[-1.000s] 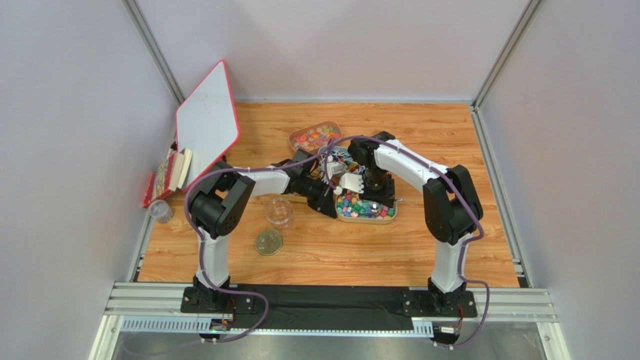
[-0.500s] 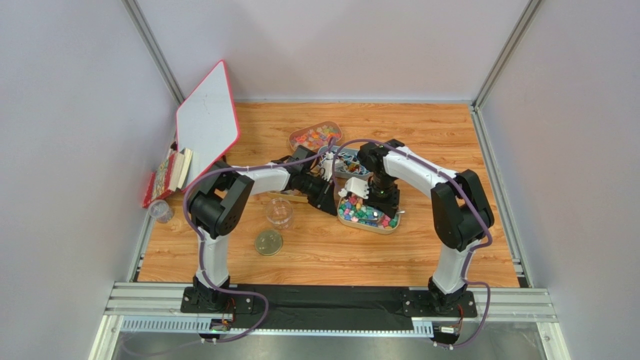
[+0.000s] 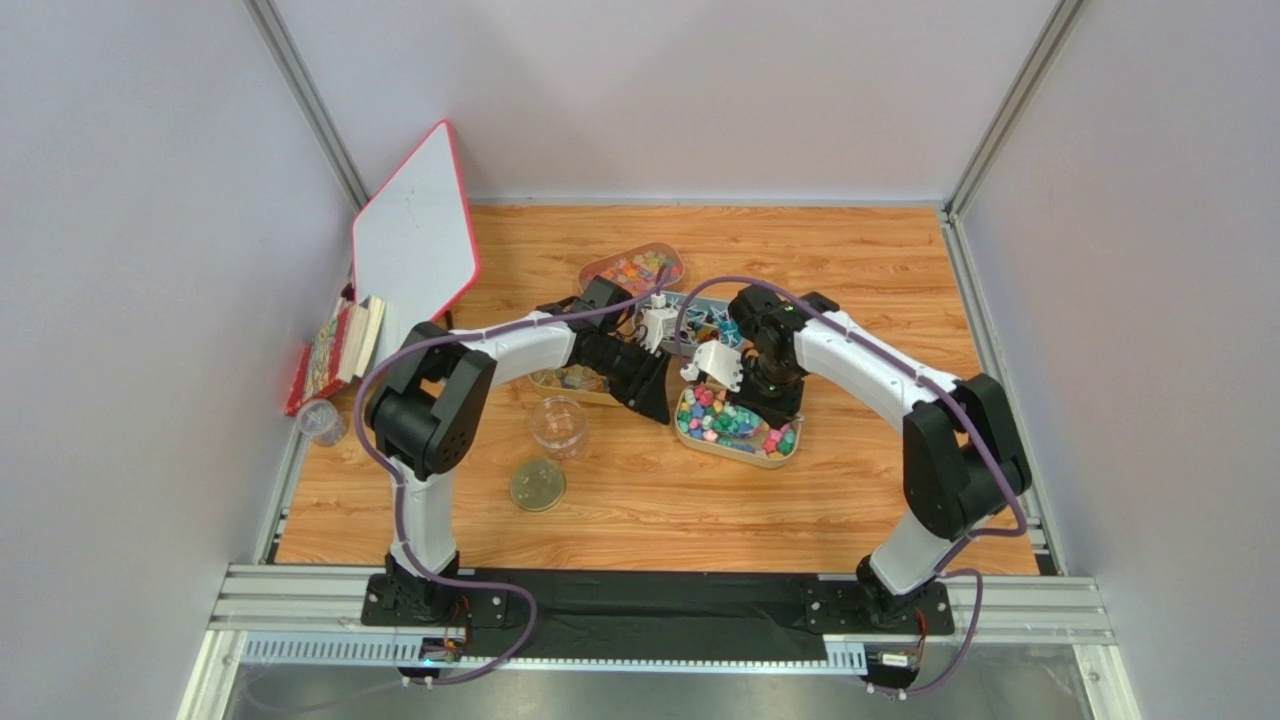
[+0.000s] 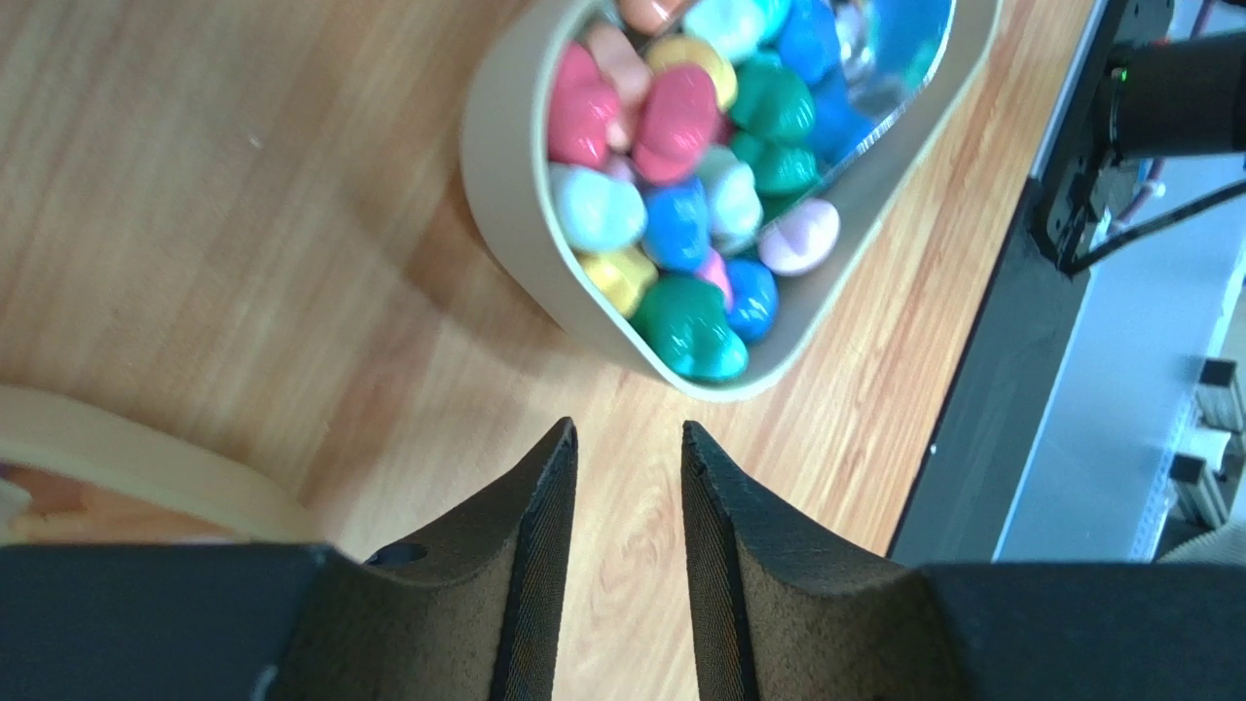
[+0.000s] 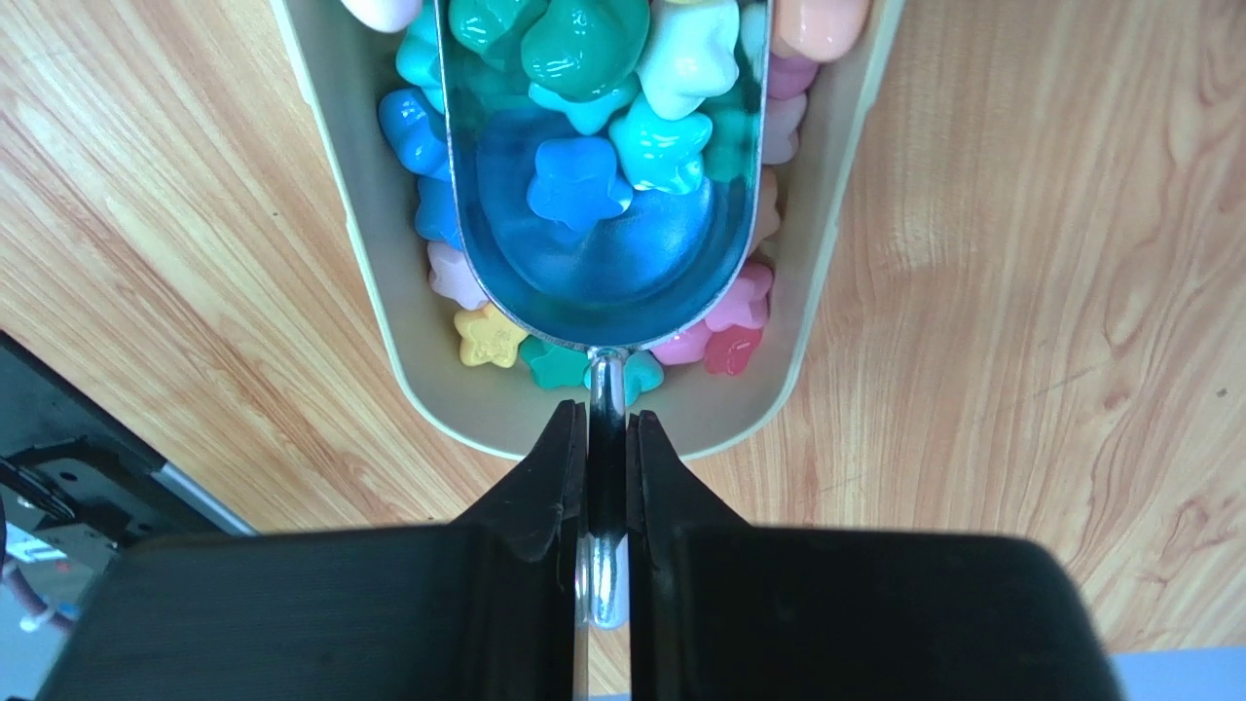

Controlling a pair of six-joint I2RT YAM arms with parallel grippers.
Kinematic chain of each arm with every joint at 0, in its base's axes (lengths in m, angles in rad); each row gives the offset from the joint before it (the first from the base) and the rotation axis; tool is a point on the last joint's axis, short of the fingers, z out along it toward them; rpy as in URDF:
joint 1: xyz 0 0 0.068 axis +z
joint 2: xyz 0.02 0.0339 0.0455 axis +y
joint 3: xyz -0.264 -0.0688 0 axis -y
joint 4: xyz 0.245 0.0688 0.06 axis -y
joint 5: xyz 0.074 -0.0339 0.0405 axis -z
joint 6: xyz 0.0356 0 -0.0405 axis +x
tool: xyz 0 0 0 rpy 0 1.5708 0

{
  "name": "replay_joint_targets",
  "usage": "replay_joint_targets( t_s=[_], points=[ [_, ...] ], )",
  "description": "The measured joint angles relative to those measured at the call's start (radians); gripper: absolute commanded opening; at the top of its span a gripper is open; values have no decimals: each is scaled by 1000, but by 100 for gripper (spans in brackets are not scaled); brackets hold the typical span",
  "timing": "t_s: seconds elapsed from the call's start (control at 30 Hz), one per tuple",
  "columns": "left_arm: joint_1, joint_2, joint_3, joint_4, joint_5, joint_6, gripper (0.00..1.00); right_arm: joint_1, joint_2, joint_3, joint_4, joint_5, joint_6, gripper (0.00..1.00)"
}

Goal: Pack the candies
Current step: Scoop the fake candies from the storage box.

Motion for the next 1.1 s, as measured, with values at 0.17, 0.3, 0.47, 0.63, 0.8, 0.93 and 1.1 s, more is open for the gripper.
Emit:
replay_joint_targets(
  t_s=[0.17,0.3,0.47,0.63,0.8,0.93,1.1],
  points=[
    [16,-74,0,-103,-1,70,40,-11,-71,-65,46,-12,26,0],
    [46,-133,12,-182,-2,125,40,-26,-101,-129,98,-47,37,0],
    [74,-175,48,-260,-11,168,41,-46,-154,-217,186,-86,52,0],
    [74,-177,79,-306,-20,188,41,-63,-217,-281,260,-122,65,0],
    [74,-177,117,-362,-34,232,41,-90,-289,-351,327,-167,67,0],
    [74,-182,135,-392,-58,271,41,-116,-367,-412,365,-199,71,0],
    [74,-211,139,-421,-98,308,42,-134,-484,-489,397,-240,75,0]
  ],
)
